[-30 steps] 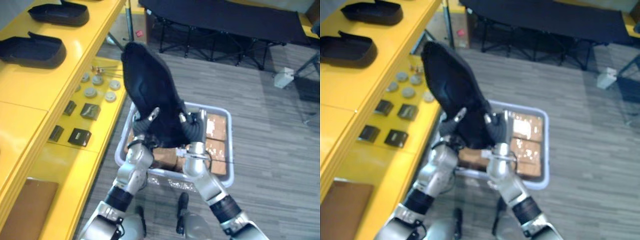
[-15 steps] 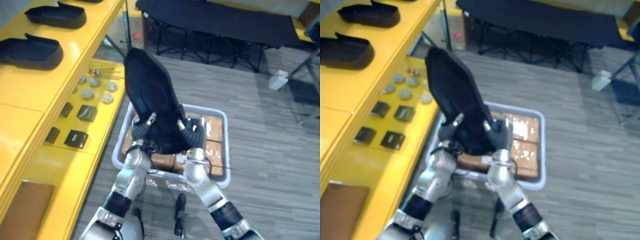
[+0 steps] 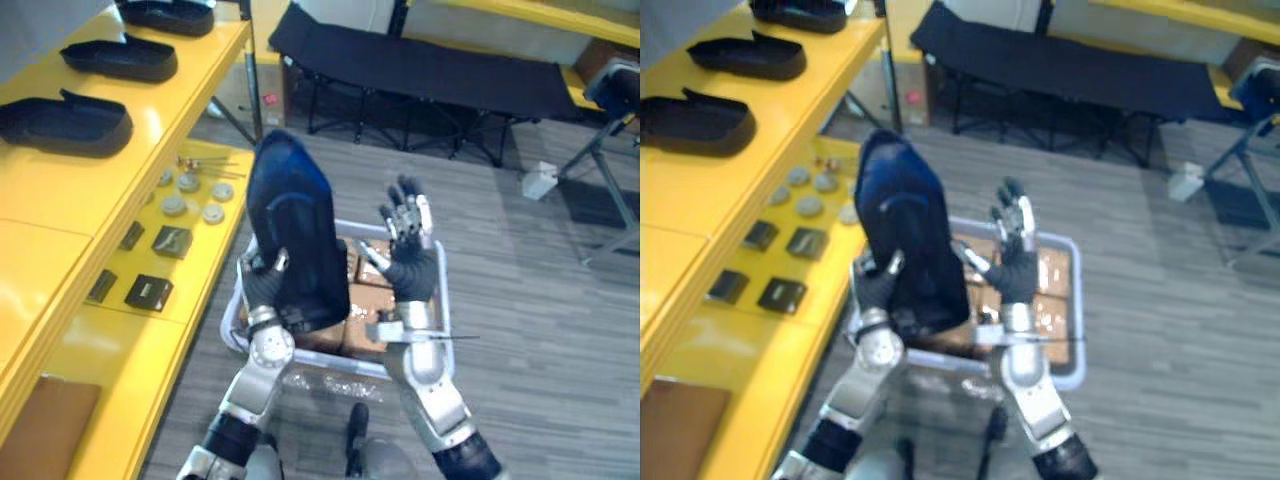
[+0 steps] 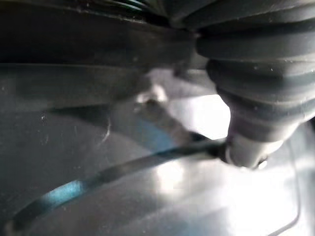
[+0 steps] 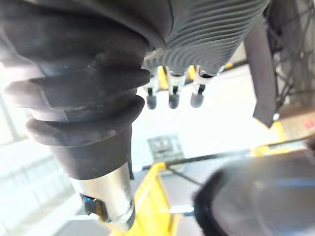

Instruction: Walk over and take plastic housings, then place them on the shelf

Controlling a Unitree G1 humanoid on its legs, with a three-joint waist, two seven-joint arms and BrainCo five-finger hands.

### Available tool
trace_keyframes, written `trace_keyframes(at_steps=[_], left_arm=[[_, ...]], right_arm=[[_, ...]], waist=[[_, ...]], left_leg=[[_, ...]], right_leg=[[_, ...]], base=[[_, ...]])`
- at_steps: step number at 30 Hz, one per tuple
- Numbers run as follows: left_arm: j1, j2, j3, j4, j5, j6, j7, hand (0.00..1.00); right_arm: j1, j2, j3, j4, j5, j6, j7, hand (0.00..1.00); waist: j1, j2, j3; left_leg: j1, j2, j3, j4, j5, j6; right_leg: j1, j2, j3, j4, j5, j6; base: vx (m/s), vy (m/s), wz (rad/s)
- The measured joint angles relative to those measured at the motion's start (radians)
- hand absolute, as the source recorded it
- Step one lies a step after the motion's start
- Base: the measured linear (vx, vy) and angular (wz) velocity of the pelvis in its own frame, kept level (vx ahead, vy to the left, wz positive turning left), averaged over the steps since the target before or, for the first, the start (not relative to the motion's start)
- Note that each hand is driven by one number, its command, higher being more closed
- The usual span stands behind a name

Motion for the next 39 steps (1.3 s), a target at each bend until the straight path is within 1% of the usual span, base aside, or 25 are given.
trace_keyframes(at_steps=[1,2,3,4,5,6,8,10,11,12,14,15,16,17,18,21,23,26,28,31,32,35,36,37,39], left_arm=[[0.01,0.0,0.007,0.001,0.0,0.0,0.002,1.0],[0.026,0.0,0.029,0.01,0.0,-0.002,0.006,1.0],[0.05,0.001,0.046,0.02,-0.001,-0.015,0.008,1.0],[0.064,0.001,0.06,0.021,-0.003,-0.023,0.009,1.0],[0.09,0.0,0.079,0.021,-0.005,-0.044,0.009,1.0],[0.116,0.0,0.094,0.019,-0.008,-0.081,0.007,1.0],[0.152,-0.001,0.112,0.0,-0.015,-0.119,0.001,1.0],[0.213,-0.003,0.124,-0.063,-0.023,-0.156,-0.013,1.0],[0.247,-0.004,0.126,-0.099,-0.024,-0.177,-0.025,1.0],[0.283,-0.006,0.127,-0.136,-0.026,-0.203,-0.051,1.0],[0.315,-0.02,0.129,-0.171,-0.038,-0.234,-0.086,1.0],[0.325,-0.021,0.129,-0.18,-0.07,-0.25,-0.113,1.0],[0.329,-0.022,0.129,-0.18,-0.088,-0.257,-0.124,1.0],[0.335,-0.022,0.131,-0.18,-0.118,-0.264,-0.142,1.0],[0.347,-0.022,0.138,-0.18,-0.143,-0.269,-0.168,1.0],[0.369,-0.021,0.146,-0.179,-0.145,-0.273,-0.208,1.0],[0.368,-0.021,0.147,-0.178,-0.168,-0.274,-0.226,1.0],[0.362,-0.021,0.146,-0.172,-0.173,-0.277,-0.234,1.0],[0.36,-0.021,0.147,-0.171,-0.171,-0.278,-0.232,1.0],[0.363,-0.021,0.166,-0.173,-0.17,-0.278,-0.217,1.0],[0.366,-0.022,0.177,-0.178,-0.169,-0.278,-0.208,1.0],[0.408,-0.025,0.228,-0.232,-0.154,-0.278,-0.167,1.0],[0.442,-0.029,0.263,-0.277,-0.127,-0.278,-0.141,1.0],[0.451,-0.031,0.277,-0.294,-0.123,-0.278,-0.131,1.0],[0.472,-0.051,0.33,-0.345,-0.121,-0.281,-0.115,1.0]], right_arm=[[0.017,-0.003,-0.019,-0.009,0.015,0.0,0.008,0.0],[0.059,-0.006,-0.065,-0.022,0.052,-0.003,0.017,0.0],[0.102,-0.006,-0.119,-0.025,0.088,-0.004,0.026,0.0],[0.123,-0.006,-0.144,-0.025,0.102,-0.004,0.027,0.0],[0.17,-0.005,-0.193,-0.024,0.119,-0.001,0.025,0.0],[0.218,-0.005,-0.24,-0.013,0.136,0.001,0.024,0.0],[0.273,0.006,-0.289,0.022,0.142,0.012,0.019,0.0],[0.346,0.036,-0.348,0.099,0.157,0.021,0.016,0.0],[0.375,0.044,-0.368,0.139,0.166,0.036,0.017,0.0],[0.406,0.055,-0.39,0.196,0.18,0.044,0.016,0.0],[0.431,0.074,-0.421,0.279,0.198,0.048,0.017,0.0],[0.437,0.083,-0.433,0.33,0.198,0.045,0.014,0.0],[0.437,0.088,-0.437,0.35,0.196,0.044,0.009,0.0],[0.436,0.099,-0.446,0.378,0.199,0.035,0.004,0.0],[0.434,0.105,-0.446,0.398,0.23,0.016,0.006,0.0],[0.427,0.11,-0.449,0.446,0.29,-0.02,0.005,0.0],[0.423,0.111,-0.449,0.48,0.312,-0.028,0.002,0.0],[0.411,0.111,-0.449,0.538,0.311,-0.026,-0.006,0.0],[0.404,0.112,-0.449,0.558,0.311,-0.024,-0.007,0.0],[0.399,0.113,-0.449,0.559,0.311,-0.021,0.006,0.0],[0.391,0.113,-0.448,0.559,0.311,-0.021,0.01,0.0],[0.353,0.114,-0.437,0.56,0.308,-0.017,0.044,0.0],[0.327,0.112,-0.419,0.56,0.298,-0.008,0.056,0.0],[0.316,0.111,-0.411,0.562,0.289,-0.006,0.06,0.0],[0.269,0.106,-0.376,0.589,0.265,0.0,0.083,0.0]], waist=[[-0.001,0.003,-0.001],[-0.002,0.009,-0.009],[-0.003,0.013,-0.015],[-0.004,0.017,-0.019],[-0.005,0.025,-0.026],[-0.005,0.031,-0.031],[-0.008,0.037,-0.04],[-0.016,0.042,-0.043],[-0.019,0.043,-0.047],[-0.025,0.045,-0.051],[-0.028,0.046,-0.053],[-0.029,0.046,-0.053],[-0.029,0.046,-0.053],[-0.029,0.047,-0.053],[-0.028,0.05,-0.057],[-0.027,0.063,-0.068],[-0.026,0.07,-0.086],[-0.021,0.082,-0.099],[-0.02,0.083,-0.103],[-0.011,0.08,-0.102],[-0.004,0.078,-0.103],[0.002,0.075,-0.101],[0.018,0.076,-0.101],[0.024,0.076,-0.101],[0.038,0.076,-0.101]], left_leg=[[0.002,0.0,0.001,-0.002,0.0,0.0],[0.007,0.001,0.002,-0.009,-0.002,0.001],[0.021,0.001,0.008,-0.022,-0.002,0.002],[0.022,0.001,0.012,-0.023,-0.003,0.002],[0.022,0.002,0.017,-0.026,-0.004,0.002],[0.022,0.003,0.027,-0.031,-0.004,0.002],[0.022,0.003,0.035,-0.037,-0.003,0.002],[0.033,0.005,0.041,-0.044,-0.005,0.0],[0.038,0.006,0.047,-0.051,-0.005,0.0],[0.038,0.006,0.047,-0.052,-0.005,-0.001],[0.04,0.005,0.05,-0.053,-0.006,-0.001],[0.041,0.005,0.05,-0.054,-0.006,-0.001],[0.041,0.005,0.05,-0.054,-0.006,-0.001],[0.043,0.005,0.049,-0.055,-0.006,-0.001],[0.044,0.006,0.049,-0.058,-0.006,-0.001],[0.057,0.005,0.04,-0.067,-0.006,-0.001],[0.057,0.005,0.033,-0.069,-0.006,-0.001],[0.057,0.003,0.016,-0.068,-0.005,-0.002],[0.056,-0.001,-0.002,-0.07,-0.001,-0.001],[0.054,-0.007,-0.03,-0.075,0.004,0.001],[0.054,-0.009,-0.038,-0.08,0.008,0.001],[0.053,-0.021,-0.084,-0.104,0.027,0.004],[0.05,-0.023,-0.1,-0.105,0.028,0.003],[0.047,-0.024,-0.111,-0.105,0.031,0.002],[0.035,-0.034,-0.166,-0.104,0.044,0.004]], right_leg=[[0.004,0.0,0.003,0.001,-0.002,0.002],[0.008,0.001,0.004,0.004,-0.008,0.004],[0.01,0.001,0.011,0.008,-0.02,0.004],[0.009,0.001,0.013,0.009,-0.024,0.006],[0.006,0.002,0.016,0.009,-0.025,0.008],[-0.001,0.003,0.023,0.009,-0.025,0.008],[-0.01,0.005,0.036,0.009,-0.024,0.009],[-0.008,0.008,0.042,0.008,-0.023,0.015],[-0.008,0.009,0.046,0.008,-0.023,0.015],[-0.008,0.01,0.046,0.008,-0.022,0.016],[-0.008,0.009,0.047,0.006,-0.022,0.016],[-0.007,0.009,0.047,0.004,-0.022,0.016],[-0.007,0.009,0.047,0.004,-0.022,0.016],[-0.005,0.01,0.047,0.003,-0.022,0.016],[-0.004,0.011,0.047,0.003,-0.022,0.016],[0.01,0.011,0.044,-0.002,-0.024,0.018],[0.013,0.011,0.038,-0.005,-0.025,0.019],[0.026,0.002,0.021,-0.009,-0.025,0.019],[0.033,0.0,0.005,-0.009,-0.028,0.022],[0.046,-0.005,-0.024,-0.011,-0.032,0.025],[0.048,-0.009,-0.034,-0.011,-0.033,0.025],[0.064,-0.02,-0.078,-0.012,-0.047,0.028],[0.069,-0.023,-0.098,-0.012,-0.049,0.031],[0.073,-0.024,-0.106,-0.012,-0.049,0.032],[0.093,-0.035,-0.162,-0.012,-0.055,0.036]], base=[[-0.06,0.0,-0.09],[-0.04,-0.004,-0.08],[-0.04,-0.005,-0.08],[-0.02,-0.005,-0.12],[-0.02,-0.003,-0.13],[-0.01,-0.002,-0.17],[0.01,0.004,-0.16],[0.03,0.009,-0.11],[0.03,0.013,-0.09],[0.03,0.016,-0.06],[0.0,0.0,0.0],[0.0,0.0,0.0],[0.0,0.0,0.0],[-0.03,-0.003,0.0],[-0.04,-0.006,0.0],[-0.04,-0.007,0.03],[-0.02,-0.001,0.1],[-0.02,0.016,0.16],[-0.03,0.001,0.25],[-0.03,-0.009,0.28],[-0.02,0.012,0.32],[-0.01,-0.008,0.45],[0.02,0.001,0.33],[0.02,-0.002,0.49],[0.03,-0.008,0.67]])
